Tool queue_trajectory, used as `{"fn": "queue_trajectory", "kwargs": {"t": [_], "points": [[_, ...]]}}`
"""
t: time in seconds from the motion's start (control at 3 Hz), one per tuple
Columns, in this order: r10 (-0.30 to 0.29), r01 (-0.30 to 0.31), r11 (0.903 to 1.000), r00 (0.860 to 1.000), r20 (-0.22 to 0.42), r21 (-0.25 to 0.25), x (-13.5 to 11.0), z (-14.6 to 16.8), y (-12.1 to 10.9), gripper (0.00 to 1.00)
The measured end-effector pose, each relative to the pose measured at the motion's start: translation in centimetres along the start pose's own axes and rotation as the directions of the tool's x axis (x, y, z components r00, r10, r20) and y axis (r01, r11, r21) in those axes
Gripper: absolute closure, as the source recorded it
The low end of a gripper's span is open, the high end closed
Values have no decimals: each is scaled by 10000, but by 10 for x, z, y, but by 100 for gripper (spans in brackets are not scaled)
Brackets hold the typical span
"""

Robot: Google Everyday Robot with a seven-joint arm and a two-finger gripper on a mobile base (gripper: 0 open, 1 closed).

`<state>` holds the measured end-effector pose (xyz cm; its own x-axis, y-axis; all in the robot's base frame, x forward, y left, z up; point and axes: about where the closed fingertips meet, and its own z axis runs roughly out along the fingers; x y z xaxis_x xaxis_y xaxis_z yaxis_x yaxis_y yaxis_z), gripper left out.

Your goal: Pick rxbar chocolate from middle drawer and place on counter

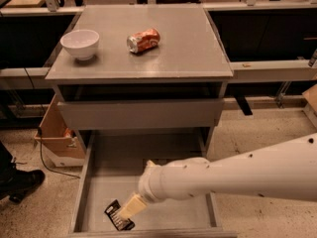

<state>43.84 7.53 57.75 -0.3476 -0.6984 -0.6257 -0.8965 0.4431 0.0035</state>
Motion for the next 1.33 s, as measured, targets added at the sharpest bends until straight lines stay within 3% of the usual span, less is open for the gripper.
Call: {"fn": "queue_trajectory", "kwargs": {"t": [0.33, 0.67, 1.0, 1.33], "points": [[1092, -1046, 9892, 9932, -401, 1023, 49, 3, -22, 0], [1852, -1693, 9674, 9802, -706, 1882, 78, 32, -44, 0], [1801, -1686, 9624, 9830, -356, 2131, 49, 59, -42, 0], [1795, -1682, 9624, 9832, -345, 2134, 48, 59, -42, 0]]}}
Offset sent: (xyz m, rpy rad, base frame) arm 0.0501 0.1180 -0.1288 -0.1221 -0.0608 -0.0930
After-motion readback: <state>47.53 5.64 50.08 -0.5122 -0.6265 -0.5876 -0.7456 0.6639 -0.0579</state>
